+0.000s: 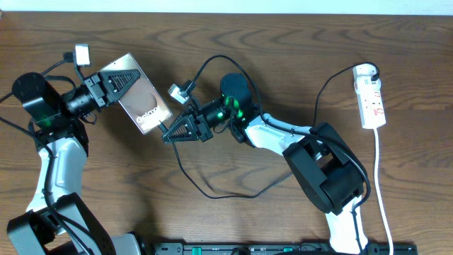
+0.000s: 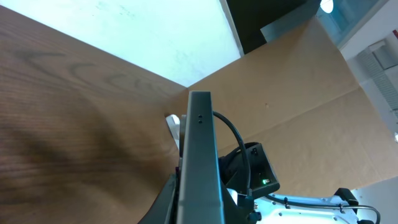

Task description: Plug charger to phone and switch on socket

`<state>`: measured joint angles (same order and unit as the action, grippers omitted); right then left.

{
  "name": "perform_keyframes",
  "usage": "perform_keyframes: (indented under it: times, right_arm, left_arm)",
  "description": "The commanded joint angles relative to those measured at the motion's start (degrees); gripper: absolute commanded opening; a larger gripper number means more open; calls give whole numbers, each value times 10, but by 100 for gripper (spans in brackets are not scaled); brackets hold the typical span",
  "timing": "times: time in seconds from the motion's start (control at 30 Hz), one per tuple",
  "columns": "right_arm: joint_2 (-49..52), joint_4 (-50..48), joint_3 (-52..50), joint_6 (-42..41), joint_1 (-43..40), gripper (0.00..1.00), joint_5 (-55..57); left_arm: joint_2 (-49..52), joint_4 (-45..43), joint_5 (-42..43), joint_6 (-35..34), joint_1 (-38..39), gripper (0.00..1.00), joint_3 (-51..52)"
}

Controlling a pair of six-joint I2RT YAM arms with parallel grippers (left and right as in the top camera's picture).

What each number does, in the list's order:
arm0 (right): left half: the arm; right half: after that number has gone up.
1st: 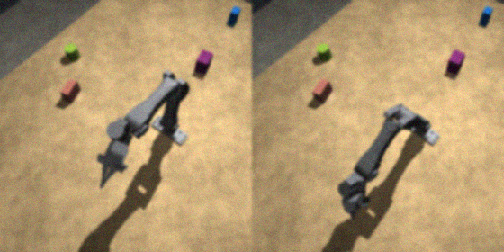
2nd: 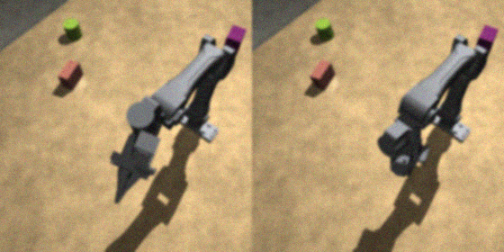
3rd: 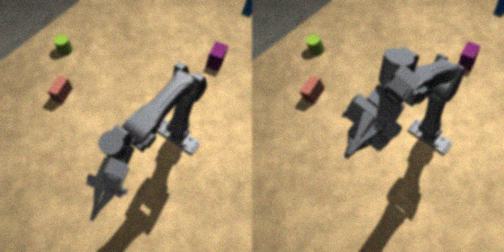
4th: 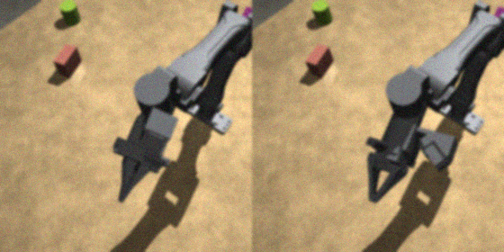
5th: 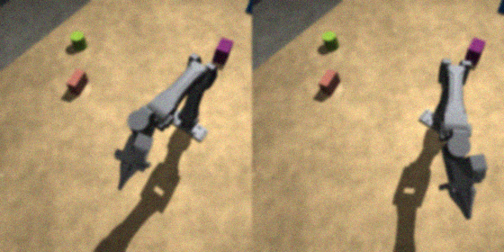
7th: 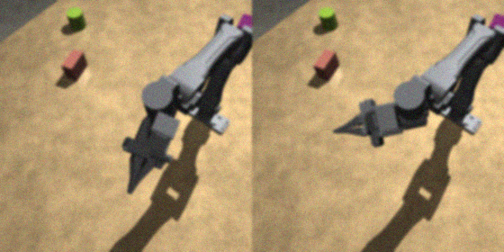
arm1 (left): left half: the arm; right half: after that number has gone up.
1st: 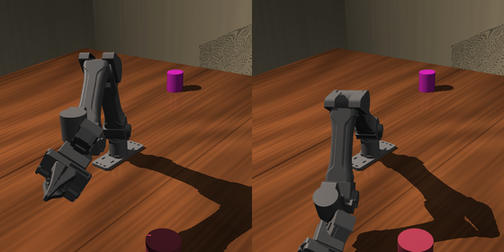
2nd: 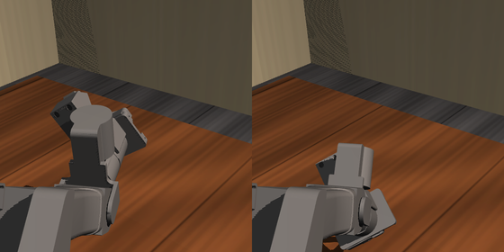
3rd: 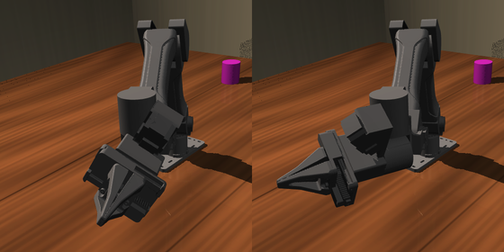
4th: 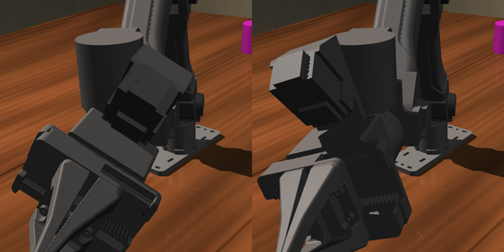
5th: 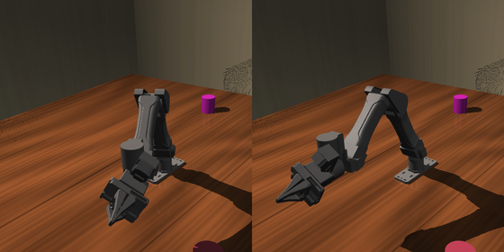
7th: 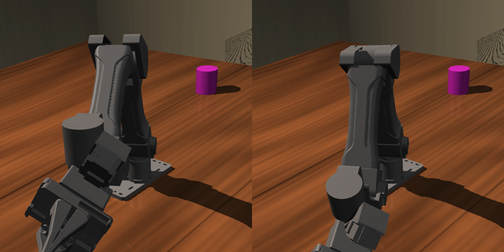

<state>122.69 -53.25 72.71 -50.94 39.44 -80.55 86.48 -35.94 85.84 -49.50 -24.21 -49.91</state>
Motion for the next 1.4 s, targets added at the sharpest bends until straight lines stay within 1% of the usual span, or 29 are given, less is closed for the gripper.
perform_keyframes:
  times: [0.0, 0.1, 0.33, 0.6, 0.97, 1.37]
  right_arm:
    - [-9, -1, 6, -12, -3, 1, 9]
    - [-9, -1, 6, -12, -3, 1, 9]
    - [-9, -1, 6, -14, -3, 1, 9]
    - [-9, -1, 6, -14, -5, 1, 11]
    - [-9, -1, 6, -38, -5, 1, 26]
    - [-9, -1, 6, -48, -5, 1, 37]
  left_arm:
    - [-6, -4, 14, -6, 2, 8, -2]
    - [-6, -4, -16, -30, 2, 7, -2]
    - [-6, -4, -60, -45, 1, 7, -2]
    - [-6, -4, -60, -48, -2, 8, -2]
    - [-6, -4, -59, -49, -23, 7, -2]
    - [-6, -6, -38, -50, -24, 7, -2]
